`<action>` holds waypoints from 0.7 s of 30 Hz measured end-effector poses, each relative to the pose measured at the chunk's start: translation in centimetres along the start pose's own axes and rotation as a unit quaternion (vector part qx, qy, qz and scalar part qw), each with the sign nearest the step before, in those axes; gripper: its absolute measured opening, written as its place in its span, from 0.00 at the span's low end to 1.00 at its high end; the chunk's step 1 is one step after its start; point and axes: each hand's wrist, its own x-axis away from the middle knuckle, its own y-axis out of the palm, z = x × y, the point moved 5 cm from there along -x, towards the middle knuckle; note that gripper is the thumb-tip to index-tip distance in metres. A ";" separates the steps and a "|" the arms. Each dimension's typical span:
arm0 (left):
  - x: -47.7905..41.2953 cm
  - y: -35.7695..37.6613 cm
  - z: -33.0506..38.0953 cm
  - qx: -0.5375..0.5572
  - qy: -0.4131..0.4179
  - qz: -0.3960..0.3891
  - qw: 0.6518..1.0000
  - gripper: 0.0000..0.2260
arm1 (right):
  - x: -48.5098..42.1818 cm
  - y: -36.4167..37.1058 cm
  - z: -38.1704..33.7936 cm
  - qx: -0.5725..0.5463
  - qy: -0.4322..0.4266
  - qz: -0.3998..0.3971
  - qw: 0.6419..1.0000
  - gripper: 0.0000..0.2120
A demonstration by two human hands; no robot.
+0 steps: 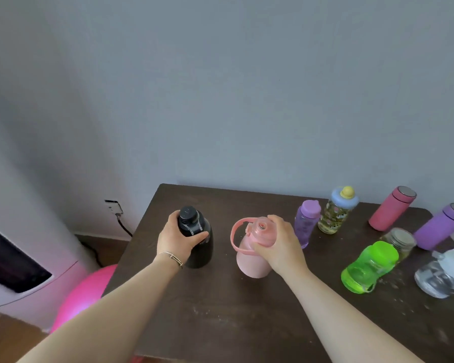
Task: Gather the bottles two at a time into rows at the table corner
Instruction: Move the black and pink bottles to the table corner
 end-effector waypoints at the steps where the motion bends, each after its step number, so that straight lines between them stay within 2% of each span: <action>1: -1.5 -0.9 -0.4 -0.004 0.006 -0.009 1.000 0.37 | -0.5 0.9 -0.9 -0.001 0.009 0.009 1.000 0.36; 9: -12.1 -5.1 -1.6 -0.016 0.045 -0.060 0.997 0.36 | -5.7 6.5 -6.5 0.030 0.047 0.052 0.997 0.35; 21: -23.5 -3.8 -3.3 0.024 0.011 -0.054 0.998 0.33 | -17.8 12.9 -9.0 0.035 0.025 0.021 0.999 0.35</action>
